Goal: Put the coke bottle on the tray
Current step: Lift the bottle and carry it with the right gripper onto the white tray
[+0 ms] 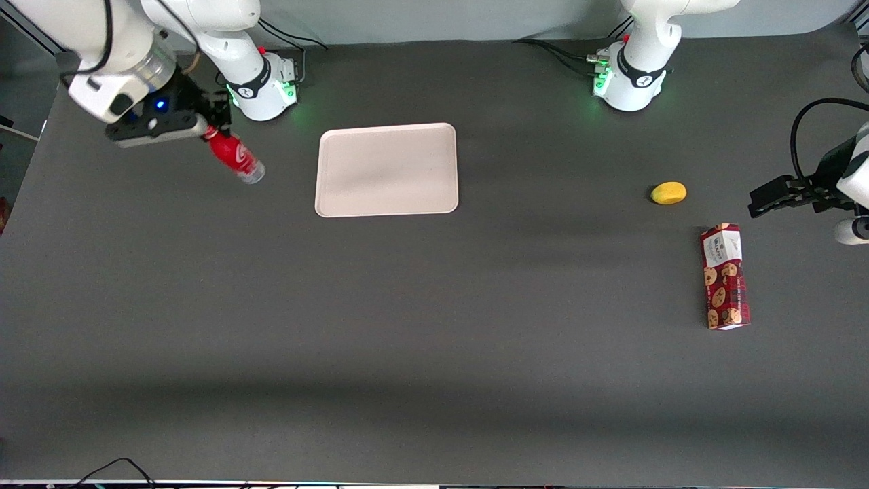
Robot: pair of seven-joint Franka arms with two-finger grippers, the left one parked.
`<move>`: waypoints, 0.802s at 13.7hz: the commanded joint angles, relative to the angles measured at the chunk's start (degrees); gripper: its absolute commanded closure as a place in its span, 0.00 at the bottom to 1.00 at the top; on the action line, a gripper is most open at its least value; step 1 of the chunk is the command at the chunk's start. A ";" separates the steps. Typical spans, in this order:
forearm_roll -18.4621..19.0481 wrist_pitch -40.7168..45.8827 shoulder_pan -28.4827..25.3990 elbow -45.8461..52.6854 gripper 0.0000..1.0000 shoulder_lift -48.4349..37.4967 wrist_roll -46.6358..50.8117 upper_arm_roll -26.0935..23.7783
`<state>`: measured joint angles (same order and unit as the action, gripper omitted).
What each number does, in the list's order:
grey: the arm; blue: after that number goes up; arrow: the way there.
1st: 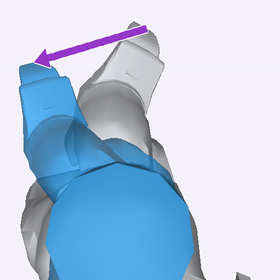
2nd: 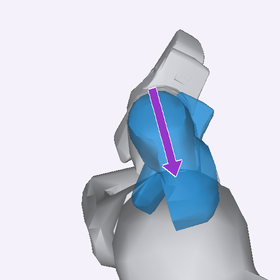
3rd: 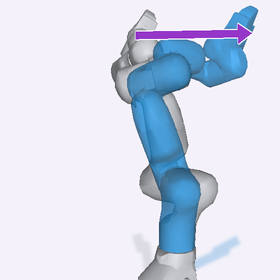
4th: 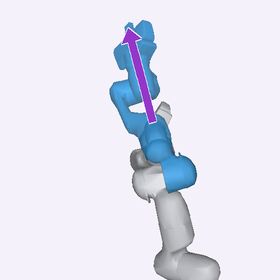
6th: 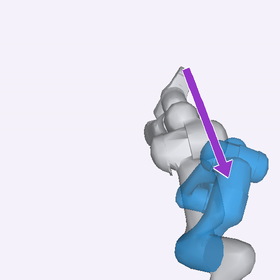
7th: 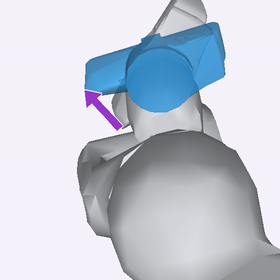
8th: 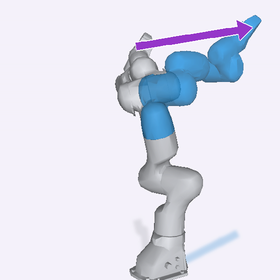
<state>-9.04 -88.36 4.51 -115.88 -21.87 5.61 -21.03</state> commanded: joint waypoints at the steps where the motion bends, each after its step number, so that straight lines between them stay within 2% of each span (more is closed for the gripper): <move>1: -5.70 0.04 0.06 -3.72 1.00 -2.73 3.43 -1.82; 4: -6.34 -3.64 0.06 -9.16 1.00 -3.44 7.38 -8.93; 6: -8.61 -7.59 0.06 -14.61 1.00 -6.32 8.37 -12.35; 8: -10.82 -11.29 0.06 -19.10 1.00 -8.09 8.72 -15.26; 11: -11.17 -18.74 0.06 -25.42 1.00 -8.27 9.69 -18.69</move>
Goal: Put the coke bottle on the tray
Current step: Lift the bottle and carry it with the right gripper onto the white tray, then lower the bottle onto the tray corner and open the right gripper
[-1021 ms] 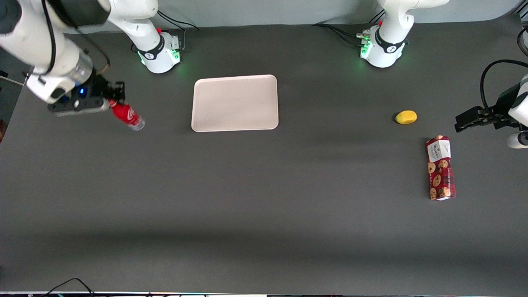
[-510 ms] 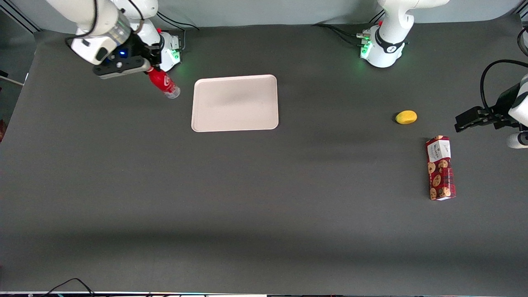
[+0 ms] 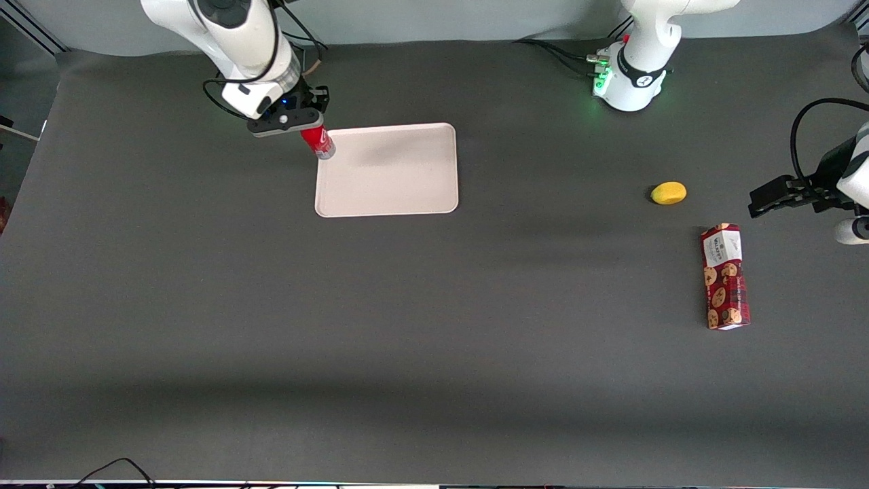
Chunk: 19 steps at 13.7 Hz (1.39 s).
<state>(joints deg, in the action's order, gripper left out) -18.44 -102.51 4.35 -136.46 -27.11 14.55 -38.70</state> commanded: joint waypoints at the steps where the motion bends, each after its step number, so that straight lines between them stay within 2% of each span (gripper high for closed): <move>1: -1.78 -7.41 0.22 -6.69 1.00 -2.60 0.74 -1.37; 6: -1.78 -19.11 0.22 -11.89 1.00 2.40 0.66 -3.57; 10: -1.78 -25.27 0.22 -13.74 1.00 6.62 0.74 -3.66; 14: -1.78 -27.47 0.22 -14.44 1.00 8.12 1.62 -3.83; 16: -1.78 -28.88 0.22 -14.62 0.93 9.35 3.29 -5.85; 17: -1.78 -28.97 0.22 -14.62 0.83 9.44 3.29 -5.94; 19: -1.78 -28.97 0.31 -14.62 0.39 9.44 3.29 -5.86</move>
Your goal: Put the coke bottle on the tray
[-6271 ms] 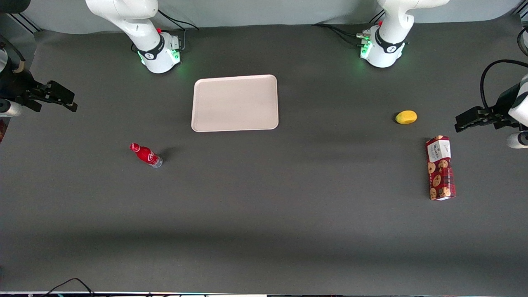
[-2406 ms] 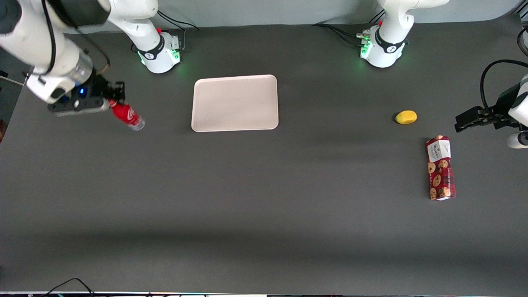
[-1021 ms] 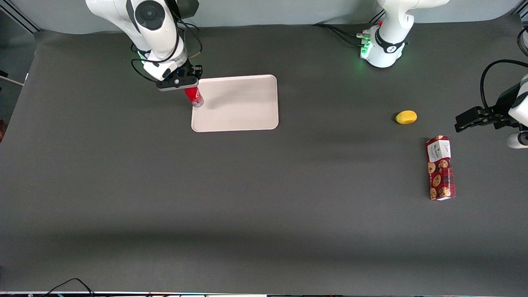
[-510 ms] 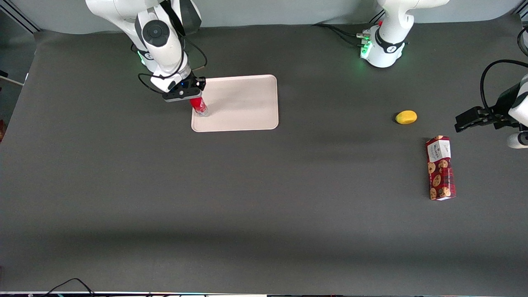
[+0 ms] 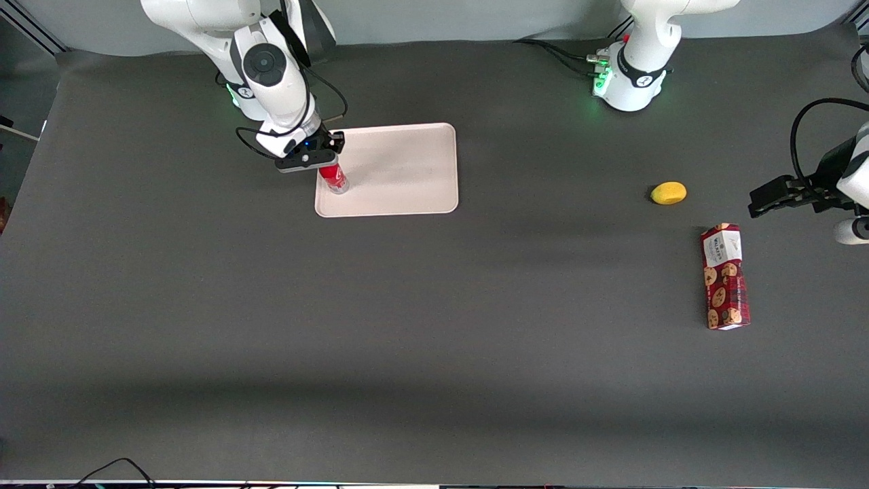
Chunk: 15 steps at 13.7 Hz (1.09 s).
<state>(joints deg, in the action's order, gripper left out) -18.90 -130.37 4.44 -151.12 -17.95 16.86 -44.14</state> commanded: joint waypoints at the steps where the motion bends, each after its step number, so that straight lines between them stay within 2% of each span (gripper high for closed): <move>1: -1.31 -1.12 0.22 0.03 0.11 0.28 0.98 -0.42; 2: -1.31 -1.03 0.22 0.03 0.00 0.28 0.98 -0.42; 6: -1.31 1.86 0.39 1.78 0.00 -1.20 1.15 1.24; 8: -1.23 6.16 0.31 4.41 0.00 -4.01 0.28 5.79; 9: -1.23 8.18 0.22 6.34 0.00 -4.98 0.01 9.74; 10: -0.79 10.38 0.22 9.06 0.00 -5.08 -0.34 13.52; 12: -0.17 12.76 0.39 14.51 0.00 -4.29 -0.25 17.84; 13: 1.22 12.77 0.66 16.62 0.00 -3.94 -0.25 19.34; 15: 8.93 13.73 0.66 22.06 0.00 -1.05 0.01 22.94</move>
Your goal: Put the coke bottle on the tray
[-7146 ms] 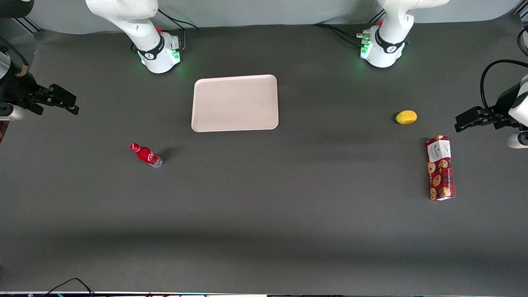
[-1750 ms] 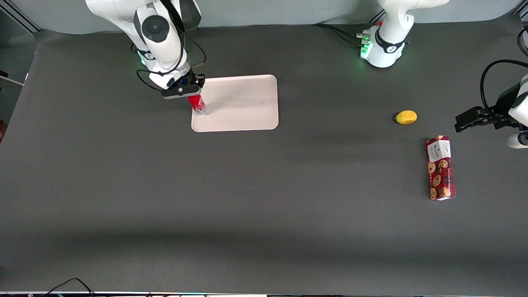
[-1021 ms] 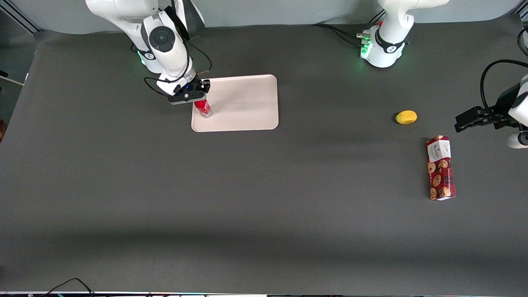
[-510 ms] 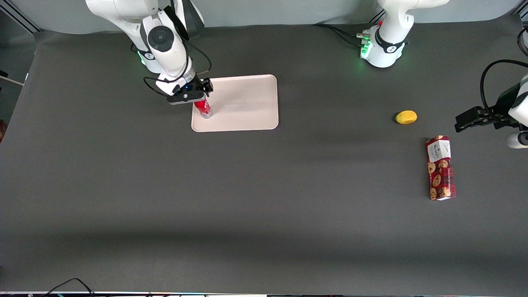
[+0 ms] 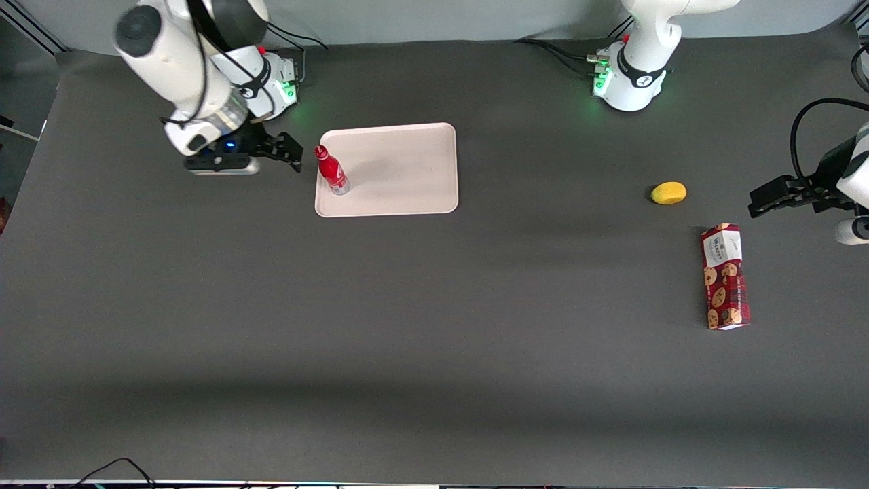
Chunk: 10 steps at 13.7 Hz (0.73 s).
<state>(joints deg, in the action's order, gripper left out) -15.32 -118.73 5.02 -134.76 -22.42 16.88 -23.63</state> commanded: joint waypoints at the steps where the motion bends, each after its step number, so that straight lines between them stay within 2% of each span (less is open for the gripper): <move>1: 8.44 3.50 0.08 9.31 0.00 5.35 -0.35 3.76; 3: 12.06 7.96 -0.27 18.87 0.00 11.05 -1.14 8.14; 6: 12.07 13.61 -0.27 33.21 0.00 20.37 -3.94 12.11; 10: 12.86 13.79 -0.36 40.62 0.00 25.92 -8.85 16.77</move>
<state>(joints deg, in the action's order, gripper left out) -4.15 -107.54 5.30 -99.83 -0.28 11.63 -8.56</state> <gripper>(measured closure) 0.000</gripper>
